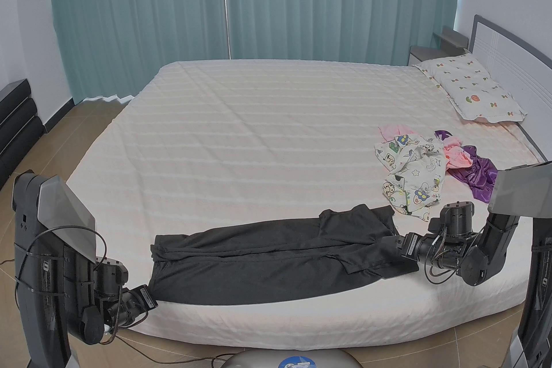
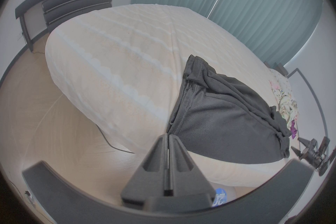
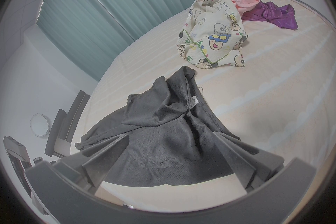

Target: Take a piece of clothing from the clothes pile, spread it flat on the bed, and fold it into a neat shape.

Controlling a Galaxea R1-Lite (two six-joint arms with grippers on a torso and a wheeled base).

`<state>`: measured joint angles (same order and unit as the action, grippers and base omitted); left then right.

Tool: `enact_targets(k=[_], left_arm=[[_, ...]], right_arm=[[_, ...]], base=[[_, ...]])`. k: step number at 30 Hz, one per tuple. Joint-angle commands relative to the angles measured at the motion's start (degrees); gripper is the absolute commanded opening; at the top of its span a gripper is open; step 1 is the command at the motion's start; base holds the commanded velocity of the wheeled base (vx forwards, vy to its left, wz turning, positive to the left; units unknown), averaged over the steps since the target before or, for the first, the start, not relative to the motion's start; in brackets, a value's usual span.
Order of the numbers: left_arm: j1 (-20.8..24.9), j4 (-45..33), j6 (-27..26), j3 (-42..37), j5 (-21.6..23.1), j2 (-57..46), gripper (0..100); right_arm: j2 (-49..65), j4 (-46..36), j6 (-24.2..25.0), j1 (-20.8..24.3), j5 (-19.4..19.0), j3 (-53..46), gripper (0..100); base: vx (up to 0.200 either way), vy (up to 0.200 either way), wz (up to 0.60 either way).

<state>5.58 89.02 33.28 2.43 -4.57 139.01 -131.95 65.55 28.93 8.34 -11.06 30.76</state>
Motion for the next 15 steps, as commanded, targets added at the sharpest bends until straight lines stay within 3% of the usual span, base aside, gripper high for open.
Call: enact_targets(k=[1,9,10,15], left_arm=[[-0.13,0.46,-0.67,-1.02,-0.17,0.3,0],[-0.22,0.46,-1.29,-1.02,-0.26,1.26,0],[-0.4,0.54,-1.29,-0.76,-0.26,1.35,100],[-2.24,0.54,-1.29,0.39,-0.17,-1.55,100]], right_arm=[[-0.06,0.02,-0.01,0.01,-0.02,0.0,100],[0.03,0.02,-0.01,0.01,-0.02,0.09,100],[0.12,0.02,0.08,0.01,-0.02,0.0,100],[0.2,0.02,0.08,0.01,-0.02,0.0,100]], base=[[0.0,0.0,0.0],[0.0,0.0,0.0],[0.0,0.0,0.0],[0.0,0.0,0.0]])
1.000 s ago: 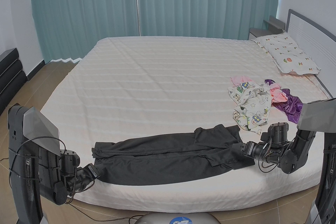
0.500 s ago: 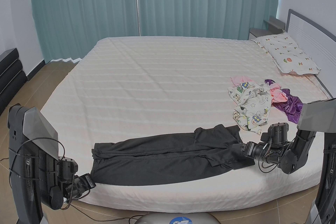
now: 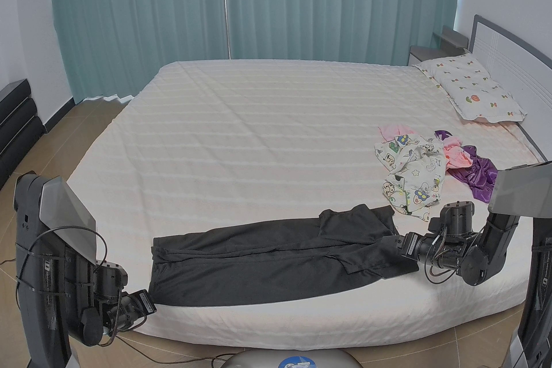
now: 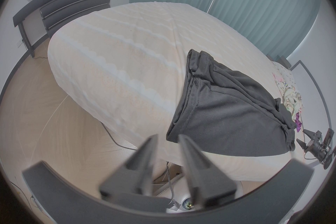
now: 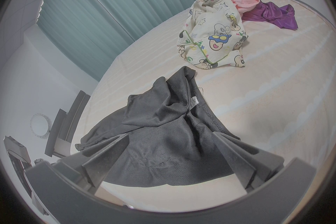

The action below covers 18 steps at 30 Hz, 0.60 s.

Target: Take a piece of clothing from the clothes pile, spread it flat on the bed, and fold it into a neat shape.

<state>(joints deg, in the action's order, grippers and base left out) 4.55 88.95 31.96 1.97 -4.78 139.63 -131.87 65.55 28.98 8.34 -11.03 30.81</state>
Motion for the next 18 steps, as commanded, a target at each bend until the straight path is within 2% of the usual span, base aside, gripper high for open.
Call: enact_targets(k=[1,7,12,14,15,16,17,18], left_arm=[[-1.47,0.61,0.2,0.93,0.12,-3.4,100],[-1.73,-0.27,1.96,3.39,0.38,-14.47,100],[0.64,-5.63,6.44,10.95,-0.06,-15.97,100],[1.61,-14.16,10.84,17.27,-0.14,-16.94,100],[1.78,-15.74,11.89,18.5,-0.14,-17.29,100],[2.04,-21.81,15.94,22.81,-0.14,-19.13,100],[2.04,-23.21,16.82,23.69,-0.14,-19.57,100],[2.57,-31.91,22.53,28.61,0.03,-21.59,100]], right_arm=[[0.12,0.02,0.03,0.01,-0.04,-0.04,100],[0.12,0.02,0.03,0.01,-0.04,0.04,100],[0.12,0.02,0.03,0.01,-0.04,0.04,100],[0.03,0.02,0.03,0.1,-0.04,0.04,100],[0.03,0.02,0.03,0.1,-0.04,0.04,100],[-0.06,0.02,0.03,0.19,-0.04,0.04,100],[-0.06,0.02,0.03,0.1,-0.04,0.13,100],[-0.15,0.02,0.03,0.1,-0.04,0.22,100]], base=[[0.0,0.0,0.0],[0.0,0.0,0.0],[0.0,0.0,0.0],[0.0,0.0,0.0],[0.0,0.0,0.0],[0.0,0.0,0.0],[0.0,0.0,0.0],[0.0,0.0,0.0]])
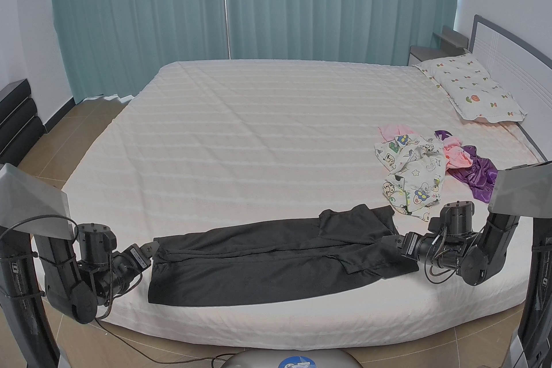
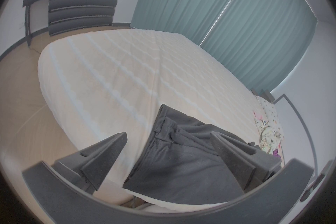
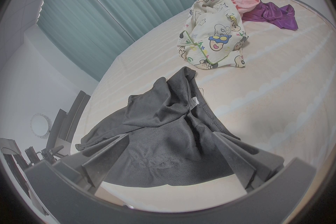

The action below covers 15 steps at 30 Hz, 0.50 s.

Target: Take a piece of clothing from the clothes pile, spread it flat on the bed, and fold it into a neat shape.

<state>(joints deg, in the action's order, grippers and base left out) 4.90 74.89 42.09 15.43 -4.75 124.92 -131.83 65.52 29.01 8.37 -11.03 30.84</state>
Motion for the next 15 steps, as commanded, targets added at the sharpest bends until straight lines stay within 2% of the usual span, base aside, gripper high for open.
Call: enact_targets(k=[1,3,5,6,15], left_arm=[[2.92,-22.77,16.09,17.79,0.18,-7.76,100],[4.59,-30.33,22.24,21.48,0.89,-8.29,100],[4.77,-31.12,23.12,22.01,0.98,-8.29,100],[6.44,-36.65,28.92,24.91,2.91,-7.58,100],[7.49,-36.92,29.36,26.67,1.77,-1.25,100]], right_arm=[[-0.18,0.04,-0.01,0.06,-0.04,0.18,100],[-0.27,0.04,-0.01,0.15,-0.04,0.18,100],[-0.27,0.04,-0.01,0.06,-0.04,0.18,100],[-0.36,0.04,-0.01,0.15,-0.04,0.1,100],[-0.62,0.04,-0.01,0.41,-0.04,0.1,100]], base=[[0.0,0.0,0.0],[0.0,0.0,0.0],[0.0,0.0,0.0],[0.0,0.0,0.0],[0.0,0.0,0.0]])
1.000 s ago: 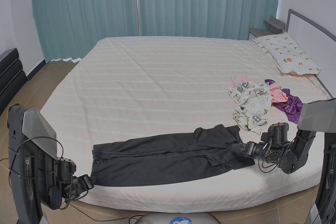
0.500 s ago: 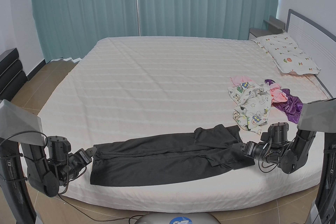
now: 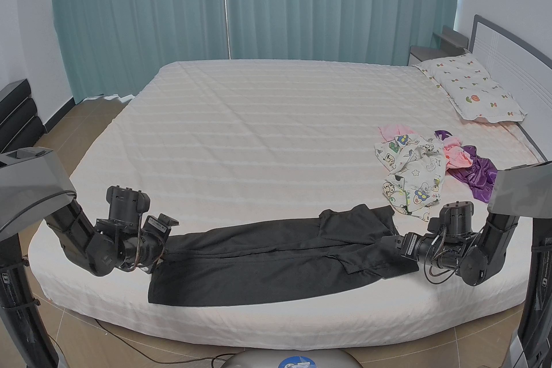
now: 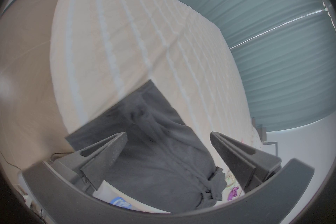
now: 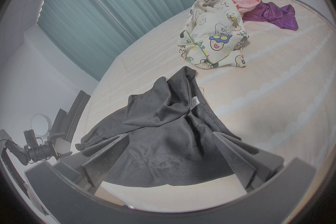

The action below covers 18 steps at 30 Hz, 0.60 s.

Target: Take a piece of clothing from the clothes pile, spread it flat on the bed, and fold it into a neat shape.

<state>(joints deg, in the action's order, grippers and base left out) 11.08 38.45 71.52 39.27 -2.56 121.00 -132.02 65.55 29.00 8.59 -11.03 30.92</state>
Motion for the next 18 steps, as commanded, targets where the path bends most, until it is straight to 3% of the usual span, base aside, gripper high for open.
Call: enact_targets(k=[1,12,18], left_arm=[[1.4,-0.48,-0.07,2.83,-0.78,2.83,100],[2.89,-0.48,-3.76,3.01,-6.4,7.23,100],[2.98,-0.3,-4.55,4.15,-7.11,8.81,100]], right_arm=[[-0.43,0.02,0.0,0.28,0.05,-0.07,100],[-0.34,0.02,0.0,0.28,0.05,-0.24,100],[-0.34,0.02,0.0,0.28,0.05,-0.15,100]], base=[[0.0,0.0,0.0],[0.0,0.0,0.0],[0.0,0.0,0.0]])
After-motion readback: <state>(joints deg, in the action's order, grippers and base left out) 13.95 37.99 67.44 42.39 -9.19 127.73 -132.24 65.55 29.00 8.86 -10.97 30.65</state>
